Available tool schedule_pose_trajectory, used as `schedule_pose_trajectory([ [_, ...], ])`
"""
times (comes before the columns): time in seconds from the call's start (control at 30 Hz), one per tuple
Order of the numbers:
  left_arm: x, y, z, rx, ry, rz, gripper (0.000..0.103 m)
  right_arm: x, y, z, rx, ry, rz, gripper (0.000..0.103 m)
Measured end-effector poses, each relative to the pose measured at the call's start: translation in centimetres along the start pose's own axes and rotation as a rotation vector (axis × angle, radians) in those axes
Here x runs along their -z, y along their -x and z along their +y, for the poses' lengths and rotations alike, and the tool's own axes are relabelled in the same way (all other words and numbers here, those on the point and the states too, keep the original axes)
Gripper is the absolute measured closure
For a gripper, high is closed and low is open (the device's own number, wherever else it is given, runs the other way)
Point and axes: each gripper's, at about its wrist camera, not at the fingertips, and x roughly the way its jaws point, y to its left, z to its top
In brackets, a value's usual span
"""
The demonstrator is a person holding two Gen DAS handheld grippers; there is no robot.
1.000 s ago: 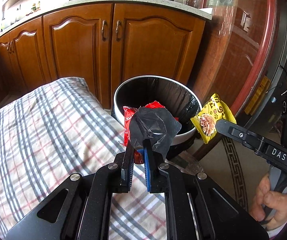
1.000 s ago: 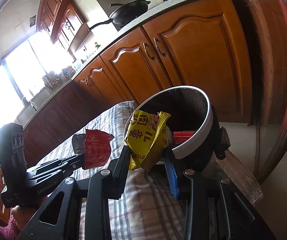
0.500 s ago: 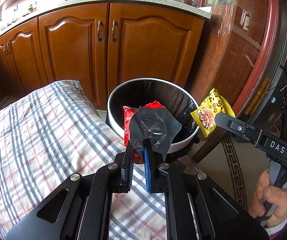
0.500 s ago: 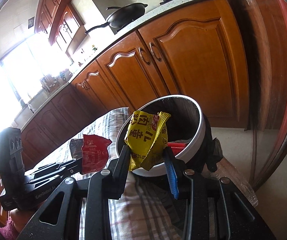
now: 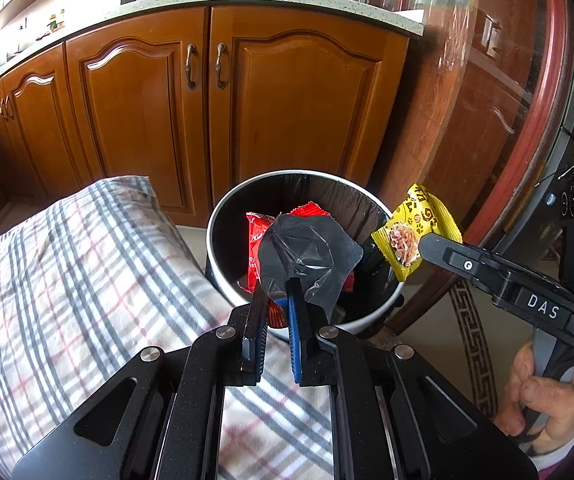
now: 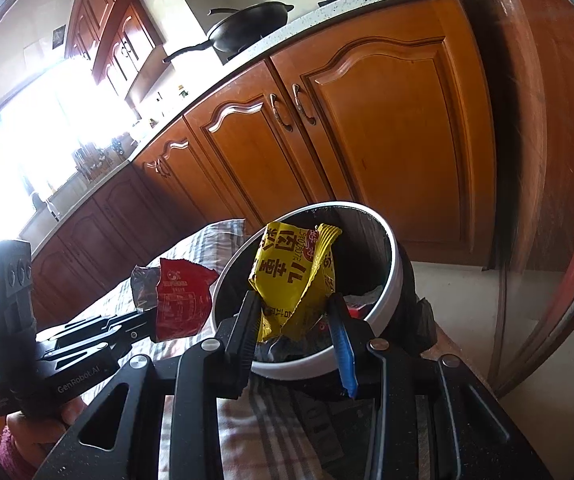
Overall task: Collect trash
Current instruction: 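Carry both snack bags over the bin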
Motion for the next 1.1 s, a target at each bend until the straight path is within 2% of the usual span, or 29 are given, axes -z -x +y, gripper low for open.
schedule_pose_trajectory([
  [0.43, -2.3, -2.1, -0.7, 0.004, -0.021, 0.020, 0.095, -1.7, -2.0, -0.8, 0.032, 0.027, 0.032, 0.068],
  [1.1, -3.3, -4.6, -0.3, 0.004, -0.012, 0.062, 0.095, -3.3, -4.9, -1.4, 0.057, 0.059, 0.095, 0.068],
])
